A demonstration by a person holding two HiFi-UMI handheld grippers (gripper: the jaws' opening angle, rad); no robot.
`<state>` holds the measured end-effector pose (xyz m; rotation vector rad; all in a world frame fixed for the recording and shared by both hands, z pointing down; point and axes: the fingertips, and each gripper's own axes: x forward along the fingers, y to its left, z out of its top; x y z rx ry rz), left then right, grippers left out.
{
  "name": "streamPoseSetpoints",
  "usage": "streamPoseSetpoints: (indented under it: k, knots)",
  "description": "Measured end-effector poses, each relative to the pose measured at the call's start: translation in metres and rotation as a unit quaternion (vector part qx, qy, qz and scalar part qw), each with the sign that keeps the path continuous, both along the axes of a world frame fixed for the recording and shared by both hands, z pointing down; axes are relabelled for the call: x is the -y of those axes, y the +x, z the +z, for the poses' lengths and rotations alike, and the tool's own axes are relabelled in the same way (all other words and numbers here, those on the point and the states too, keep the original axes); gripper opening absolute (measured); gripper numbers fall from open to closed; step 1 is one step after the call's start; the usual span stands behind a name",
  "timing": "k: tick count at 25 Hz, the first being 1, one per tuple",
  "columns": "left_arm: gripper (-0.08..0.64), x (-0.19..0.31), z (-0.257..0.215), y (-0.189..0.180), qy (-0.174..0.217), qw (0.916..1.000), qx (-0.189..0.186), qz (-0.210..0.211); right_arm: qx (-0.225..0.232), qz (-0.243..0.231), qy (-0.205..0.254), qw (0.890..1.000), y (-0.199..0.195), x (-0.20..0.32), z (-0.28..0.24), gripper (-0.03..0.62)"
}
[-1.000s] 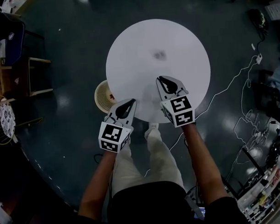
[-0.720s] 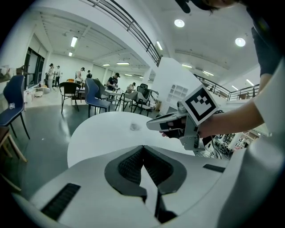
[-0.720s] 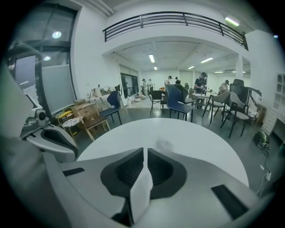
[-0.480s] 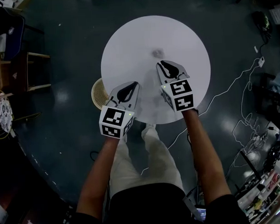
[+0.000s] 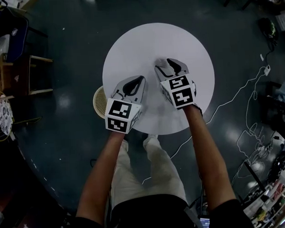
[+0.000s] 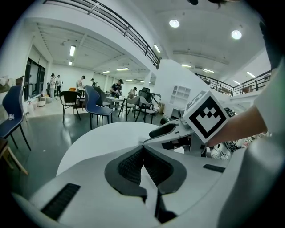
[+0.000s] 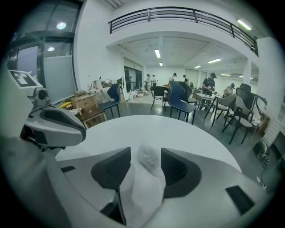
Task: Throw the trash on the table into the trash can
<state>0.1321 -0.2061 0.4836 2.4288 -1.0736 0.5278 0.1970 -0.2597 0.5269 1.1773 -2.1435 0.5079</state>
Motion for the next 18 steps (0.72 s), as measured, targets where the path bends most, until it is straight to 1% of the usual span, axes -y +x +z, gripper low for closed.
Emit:
streamPoseSetpoints:
  k: [6,14,17,18]
  knots:
    - [0.015,0.012,0.001,0.002,-0.002,0.9999,-0.005,-0.012,-0.007,0.003,-0.011,1.000,0.002,0.010,0.010,0.216]
    - [0.015,0.023,0.005,0.001,-0.005,0.9999,-0.006,-0.016,-0.033,0.014,-0.010,0.999,0.003,0.022,0.020,0.213]
    - [0.015,0.024,0.008,0.001,-0.007,0.9999,-0.004,-0.015,-0.035,0.012,-0.012,0.999,0.002,0.023,0.021,0.189]
    - [0.015,0.025,0.009,0.000,-0.007,0.9999,-0.004,-0.015,-0.037,0.011,-0.011,0.999,0.001,0.023,0.021,0.169]
